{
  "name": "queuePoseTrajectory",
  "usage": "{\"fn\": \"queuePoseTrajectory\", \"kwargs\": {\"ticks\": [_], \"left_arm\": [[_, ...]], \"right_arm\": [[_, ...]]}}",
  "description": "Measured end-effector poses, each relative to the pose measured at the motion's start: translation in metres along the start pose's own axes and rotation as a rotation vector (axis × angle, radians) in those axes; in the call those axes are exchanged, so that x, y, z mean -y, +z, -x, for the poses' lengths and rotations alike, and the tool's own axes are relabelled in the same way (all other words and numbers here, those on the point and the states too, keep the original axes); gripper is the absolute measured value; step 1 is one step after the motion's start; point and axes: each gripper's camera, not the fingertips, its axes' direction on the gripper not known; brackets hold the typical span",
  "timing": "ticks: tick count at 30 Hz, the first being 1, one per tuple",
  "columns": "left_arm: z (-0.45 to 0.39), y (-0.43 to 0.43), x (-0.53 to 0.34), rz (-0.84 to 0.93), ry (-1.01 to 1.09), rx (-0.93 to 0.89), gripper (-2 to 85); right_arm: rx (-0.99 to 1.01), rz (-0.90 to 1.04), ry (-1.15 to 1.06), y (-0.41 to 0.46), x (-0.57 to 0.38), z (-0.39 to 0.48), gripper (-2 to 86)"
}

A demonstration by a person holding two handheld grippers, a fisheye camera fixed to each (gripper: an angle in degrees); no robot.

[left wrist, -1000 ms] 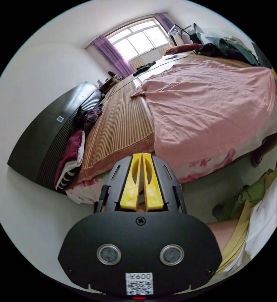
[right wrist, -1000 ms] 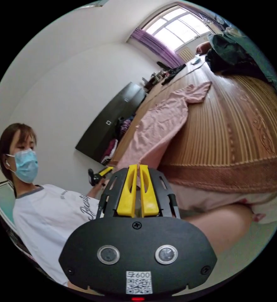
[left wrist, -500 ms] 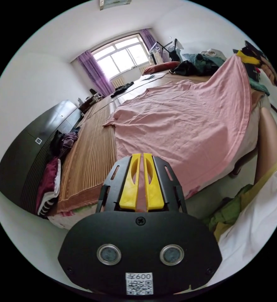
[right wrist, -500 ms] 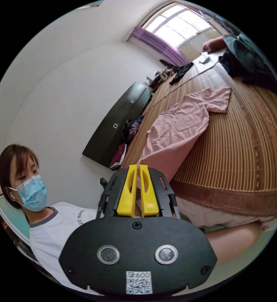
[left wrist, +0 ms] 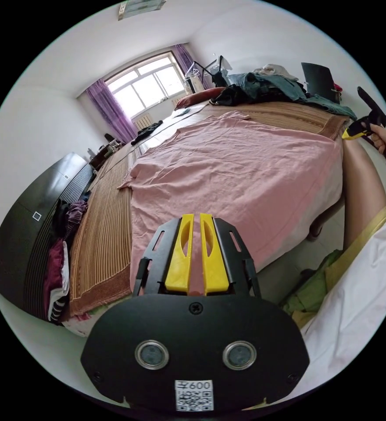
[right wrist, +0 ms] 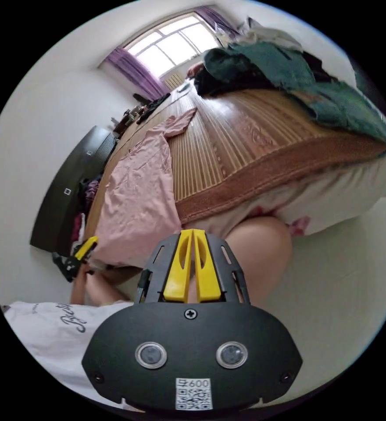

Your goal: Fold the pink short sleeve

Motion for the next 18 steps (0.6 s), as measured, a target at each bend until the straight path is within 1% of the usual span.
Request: {"fn": "queuePoseTrajectory", "kwargs": {"ticks": [1, 3, 5, 7, 8, 10, 12, 14, 16, 18], "left_arm": [[0.000, 0.004, 0.006, -0.003, -0.018, -0.025, 2.3], [0.002, 0.012, 0.015, -0.003, -0.057, -0.059, 2.1], [0.006, 0.024, 0.020, 0.013, -0.107, -0.051, 1.8], [0.019, 0.044, 0.021, 0.086, -0.178, 0.020, 1.4], [0.024, 0.050, 0.020, 0.115, -0.198, 0.044, 1.3], [0.041, 0.075, 0.010, 0.261, -0.230, 0.157, 1.1], [0.046, 0.075, 0.007, 0.226, -0.202, 0.148, 1.1], [0.047, 0.078, 0.016, 0.274, -0.165, 0.182, 1.0], [0.053, 0.078, 0.030, 0.318, -0.140, 0.329, 1.0], [0.060, 0.075, 0.041, 0.285, -0.108, 0.406, 0.9]], "right_arm": [[-0.011, -0.014, -0.102, 0.020, -0.006, 0.024, -0.9], [-0.028, -0.029, -0.215, 0.054, -0.017, 0.050, -0.9], [-0.037, -0.004, -0.256, 0.094, -0.026, 0.057, -0.9], [-0.106, 0.121, -0.228, 0.149, -0.039, 0.033, -0.9], [-0.088, 0.114, -0.232, 0.155, -0.045, 0.025, -0.9], [-0.014, 0.093, -0.141, 0.166, -0.063, -0.015, -0.9], [0.001, 0.098, -0.112, 0.175, -0.079, -0.041, -0.9], [-0.007, 0.100, -0.105, 0.185, -0.096, -0.062, -0.9], [-0.036, 0.114, -0.093, 0.197, -0.115, -0.083, -0.9], [-0.086, 0.081, -0.104, 0.199, -0.127, -0.094, -0.9]]}}
